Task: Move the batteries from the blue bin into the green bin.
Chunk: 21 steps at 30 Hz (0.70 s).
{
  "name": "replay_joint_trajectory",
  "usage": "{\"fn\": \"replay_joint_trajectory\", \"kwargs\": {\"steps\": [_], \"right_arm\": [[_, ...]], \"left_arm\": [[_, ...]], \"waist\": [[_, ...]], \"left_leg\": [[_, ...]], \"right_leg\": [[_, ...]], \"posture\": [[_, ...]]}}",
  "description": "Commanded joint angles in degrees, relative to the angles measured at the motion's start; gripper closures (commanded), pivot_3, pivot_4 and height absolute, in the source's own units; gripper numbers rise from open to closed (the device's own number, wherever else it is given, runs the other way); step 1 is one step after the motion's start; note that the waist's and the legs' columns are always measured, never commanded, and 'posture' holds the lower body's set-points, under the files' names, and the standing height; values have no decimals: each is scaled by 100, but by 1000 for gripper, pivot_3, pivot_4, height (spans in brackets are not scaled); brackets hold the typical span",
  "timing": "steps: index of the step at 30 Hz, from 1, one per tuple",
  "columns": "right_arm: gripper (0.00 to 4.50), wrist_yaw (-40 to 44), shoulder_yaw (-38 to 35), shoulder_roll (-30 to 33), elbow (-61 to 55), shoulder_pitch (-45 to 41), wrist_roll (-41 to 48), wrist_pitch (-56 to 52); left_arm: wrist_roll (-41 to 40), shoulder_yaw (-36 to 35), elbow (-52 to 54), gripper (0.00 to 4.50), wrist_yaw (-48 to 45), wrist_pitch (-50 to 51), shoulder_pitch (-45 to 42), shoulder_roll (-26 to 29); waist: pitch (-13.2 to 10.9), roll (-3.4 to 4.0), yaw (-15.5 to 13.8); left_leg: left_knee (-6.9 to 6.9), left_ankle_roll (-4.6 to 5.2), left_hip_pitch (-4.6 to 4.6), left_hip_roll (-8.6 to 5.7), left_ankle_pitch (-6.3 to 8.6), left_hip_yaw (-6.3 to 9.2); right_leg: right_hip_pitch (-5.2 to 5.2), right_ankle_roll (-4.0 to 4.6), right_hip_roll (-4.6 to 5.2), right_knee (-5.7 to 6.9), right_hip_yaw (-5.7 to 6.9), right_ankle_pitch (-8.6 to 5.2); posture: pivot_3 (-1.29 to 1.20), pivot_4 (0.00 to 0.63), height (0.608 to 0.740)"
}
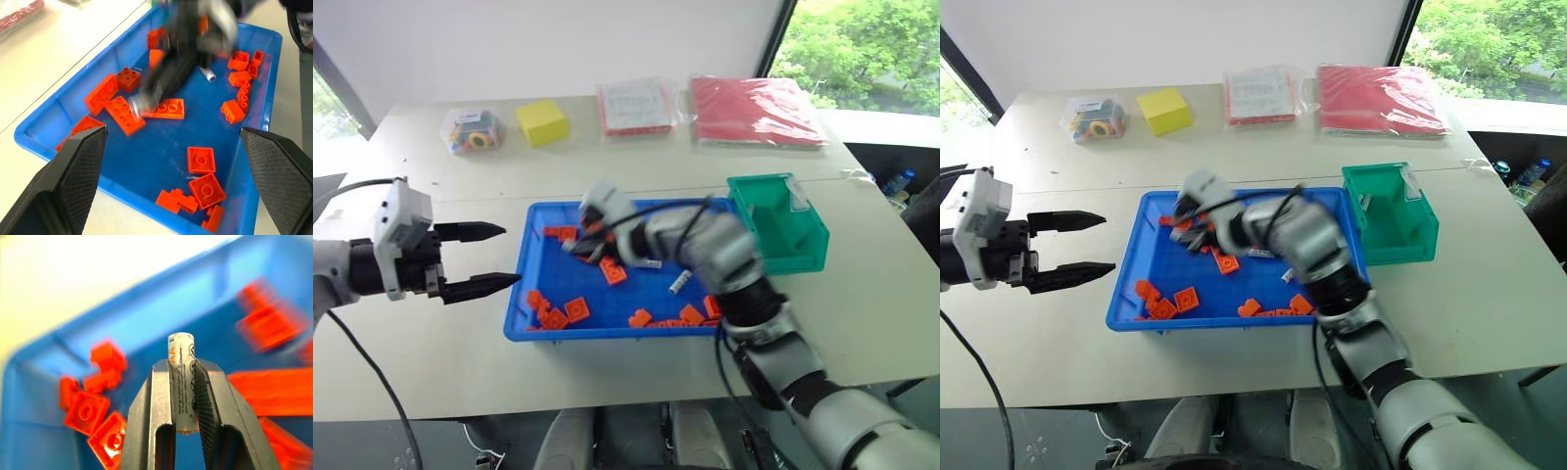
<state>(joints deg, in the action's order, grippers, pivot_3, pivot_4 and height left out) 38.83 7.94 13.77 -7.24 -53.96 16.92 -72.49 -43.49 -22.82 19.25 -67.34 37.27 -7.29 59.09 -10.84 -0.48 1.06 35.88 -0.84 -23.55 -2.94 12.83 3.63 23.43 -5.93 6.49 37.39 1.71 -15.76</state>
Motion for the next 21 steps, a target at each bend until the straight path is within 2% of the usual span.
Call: {"fn": "replay_joint_trajectory", "kwargs": {"steps": [1, 4, 6, 11, 19, 20, 21], "right_arm": [[4435, -208, -1088, 909, -457, -6, 48, -232], [4435, -361, -1530, 1905, -416, 460, -170, 63], [4435, -536, -1734, 2300, -276, 775, -313, 348], [4435, -915, -2096, 2584, -56, 1486, -447, 797], [330, -1210, -2216, 2493, -353, 2023, -341, 978], [26, -1078, -2212, 2513, -552, 2045, -221, 1056], [26, -933, -2205, 2522, -756, 2061, -89, 1134]], "left_arm": [[-56, 93, 94, 0, 38, -62, -136, -65], [-62, 284, 16, 0, 90, -85, -382, -193], [-67, 398, -49, 0, 89, -79, -564, -253], [-28, 665, -310, 0, 3, -101, -1014, -348], [102, 952, -579, 0, -138, -233, -1359, -470], [124, 974, -607, 0, -157, -259, -1375, -482], [139, 993, -630, 0, -171, -281, -1388, -490]], "waist": [[2, -3, -64], [3, -7, -60], [0, -5, -39], [-2, -2, 52], [-2, -1, -15], [-2, -1, -22], [-2, -1, -27]], "left_leg": [[0, 3, 1, -1, 2, 2], [-2, 11, -1, -3, 7, 2], [-2, 17, -5, -6, 10, -6], [-2, 25, -3, -3, 12, -30], [6, 28, -3, 7, 12, -30], [7, 28, -3, 7, 12, -30], [8, 29, -3, 7, 13, -30]], "right_leg": [[3, 0, 0, -9, 5, 0], [-18, 1, 5, -23, 10, -1], [-14, 0, 15, -24, 9, 0], [-4, -3, 16, -15, -3, 0], [-9, -3, 0, -14, -3, 1], [-10, -3, 0, -14, -3, 1], [-10, -3, 0, -15, -3, 1]], "posture": [[0, 150, 736], [0, 150, 736], [0, 150, 736], [0, 150, 736], [0, 150, 736], [0, 150, 736], [0, 150, 736]]}}
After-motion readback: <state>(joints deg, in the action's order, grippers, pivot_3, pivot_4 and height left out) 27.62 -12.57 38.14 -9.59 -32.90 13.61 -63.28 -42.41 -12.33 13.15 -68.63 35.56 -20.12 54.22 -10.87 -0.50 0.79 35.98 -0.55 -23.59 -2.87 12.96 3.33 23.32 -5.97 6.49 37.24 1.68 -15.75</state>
